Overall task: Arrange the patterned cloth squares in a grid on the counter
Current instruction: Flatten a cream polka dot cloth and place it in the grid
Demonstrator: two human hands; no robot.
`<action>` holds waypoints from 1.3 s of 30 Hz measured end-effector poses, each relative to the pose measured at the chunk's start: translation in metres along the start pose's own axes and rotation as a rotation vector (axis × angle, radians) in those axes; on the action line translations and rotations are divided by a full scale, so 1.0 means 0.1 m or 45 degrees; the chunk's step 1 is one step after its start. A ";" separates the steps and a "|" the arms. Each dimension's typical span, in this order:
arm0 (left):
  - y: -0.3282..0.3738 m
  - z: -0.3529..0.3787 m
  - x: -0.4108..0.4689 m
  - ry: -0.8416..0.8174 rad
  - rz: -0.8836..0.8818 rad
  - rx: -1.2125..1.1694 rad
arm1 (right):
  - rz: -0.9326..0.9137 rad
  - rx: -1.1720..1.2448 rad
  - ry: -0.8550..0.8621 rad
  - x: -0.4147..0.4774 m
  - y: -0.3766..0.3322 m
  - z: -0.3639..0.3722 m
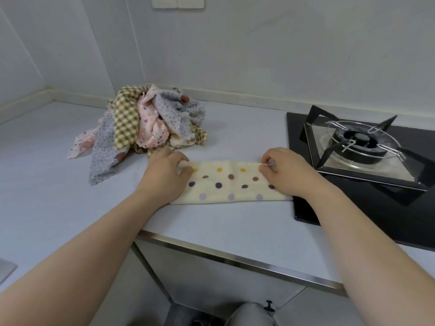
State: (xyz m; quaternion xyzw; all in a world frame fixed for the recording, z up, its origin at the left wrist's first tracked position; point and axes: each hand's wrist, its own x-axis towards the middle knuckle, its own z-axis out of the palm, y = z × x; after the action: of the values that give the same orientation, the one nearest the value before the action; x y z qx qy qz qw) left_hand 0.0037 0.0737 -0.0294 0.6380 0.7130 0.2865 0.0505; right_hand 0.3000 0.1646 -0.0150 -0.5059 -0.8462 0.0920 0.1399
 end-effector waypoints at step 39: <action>-0.08 -0.14 0.03 0.203 -0.331 -1.023 | 0.107 1.010 0.091 -0.02 0.02 -0.12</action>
State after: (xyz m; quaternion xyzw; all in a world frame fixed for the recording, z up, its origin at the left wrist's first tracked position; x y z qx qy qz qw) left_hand -0.0098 0.0715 -0.0201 0.4484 0.6209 0.5811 0.2753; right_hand 0.3068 0.1643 -0.0049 -0.4496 -0.7181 0.3997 0.3500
